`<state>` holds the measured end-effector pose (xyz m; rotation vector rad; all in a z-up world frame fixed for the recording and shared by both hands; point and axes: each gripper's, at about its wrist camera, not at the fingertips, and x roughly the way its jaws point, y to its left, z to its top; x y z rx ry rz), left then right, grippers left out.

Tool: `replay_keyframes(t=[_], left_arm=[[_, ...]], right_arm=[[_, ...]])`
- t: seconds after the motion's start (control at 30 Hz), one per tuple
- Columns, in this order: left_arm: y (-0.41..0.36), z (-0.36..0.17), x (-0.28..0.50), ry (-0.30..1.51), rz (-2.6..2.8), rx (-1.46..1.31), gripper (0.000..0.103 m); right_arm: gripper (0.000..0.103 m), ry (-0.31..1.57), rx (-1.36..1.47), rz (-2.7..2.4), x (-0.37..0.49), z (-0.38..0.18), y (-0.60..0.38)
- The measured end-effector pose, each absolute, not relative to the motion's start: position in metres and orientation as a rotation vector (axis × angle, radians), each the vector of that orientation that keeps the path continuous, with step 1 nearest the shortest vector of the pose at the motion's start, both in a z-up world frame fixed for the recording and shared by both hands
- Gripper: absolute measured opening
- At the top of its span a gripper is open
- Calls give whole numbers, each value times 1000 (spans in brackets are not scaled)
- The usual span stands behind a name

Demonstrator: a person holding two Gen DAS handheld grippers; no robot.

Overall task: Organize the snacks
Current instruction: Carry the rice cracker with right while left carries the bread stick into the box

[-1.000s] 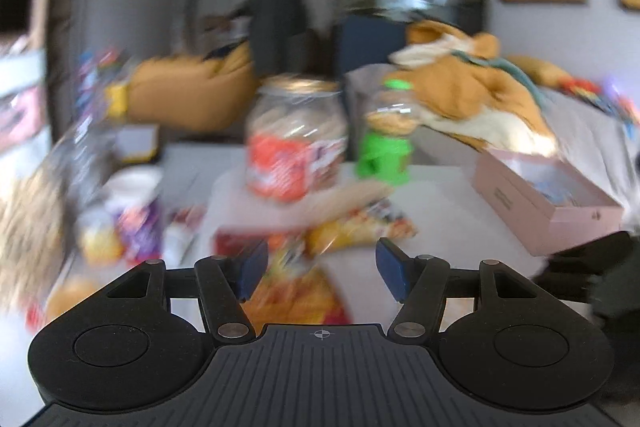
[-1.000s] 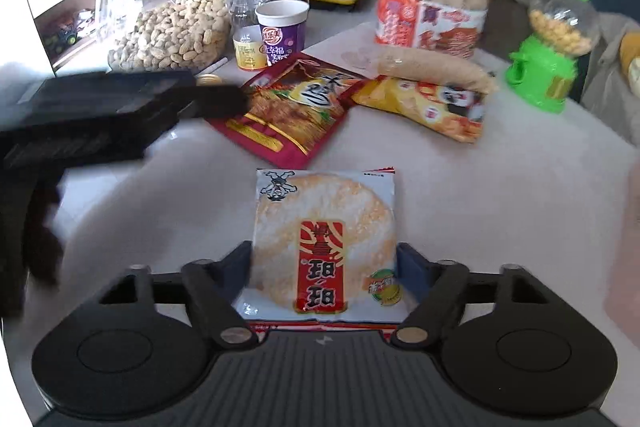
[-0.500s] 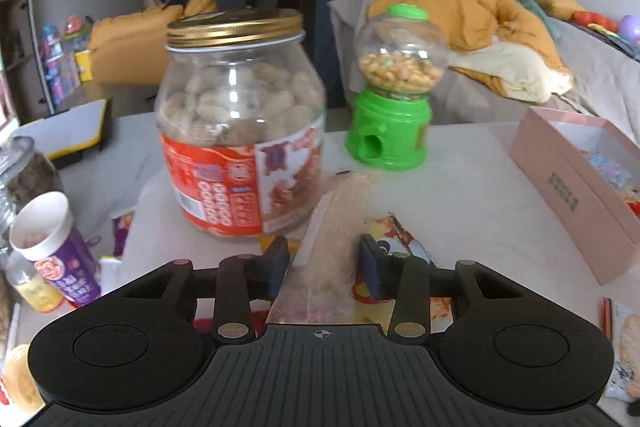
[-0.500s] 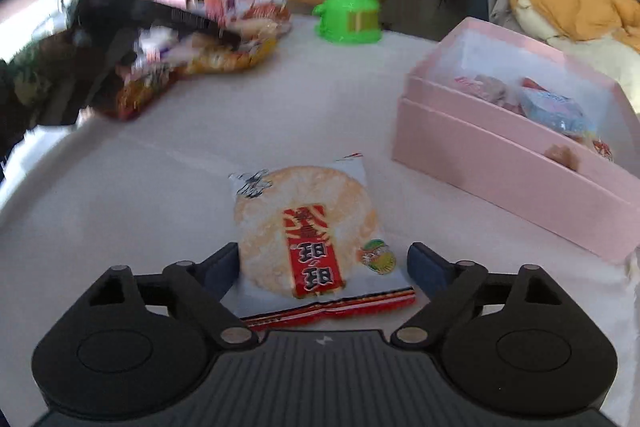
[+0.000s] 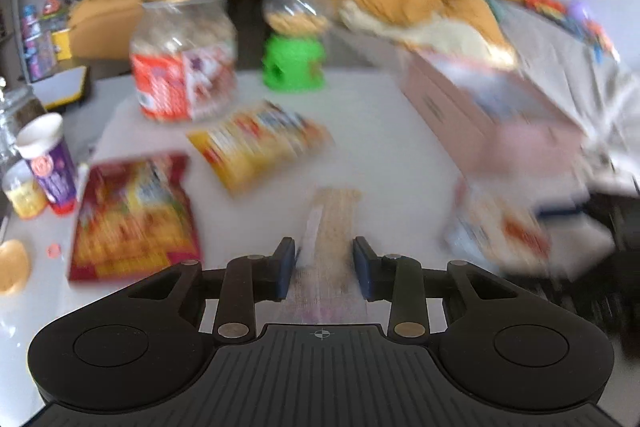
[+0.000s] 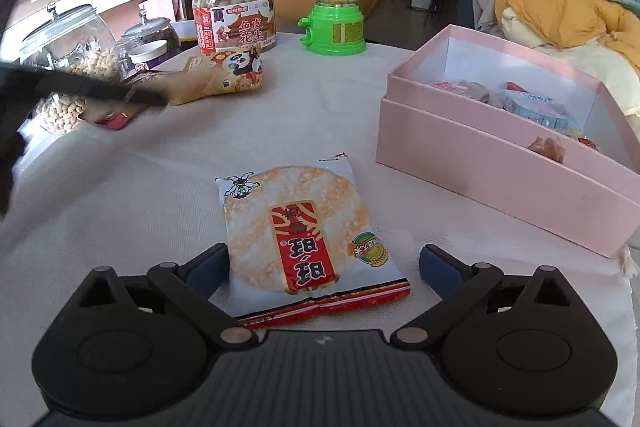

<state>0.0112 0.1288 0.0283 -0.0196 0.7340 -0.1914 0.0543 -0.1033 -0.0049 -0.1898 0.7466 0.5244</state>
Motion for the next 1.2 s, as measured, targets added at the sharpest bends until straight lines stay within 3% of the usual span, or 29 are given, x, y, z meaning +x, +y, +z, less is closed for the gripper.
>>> replay_keyframes(t=[0.57, 1.2], left_arm=[[98, 17, 39, 798, -192, 1, 38], [75, 6, -16, 683, -176, -36, 36]], right_arm=[[103, 751, -191, 521, 57, -6, -101], [103, 769, -183, 563, 60, -4, -106]])
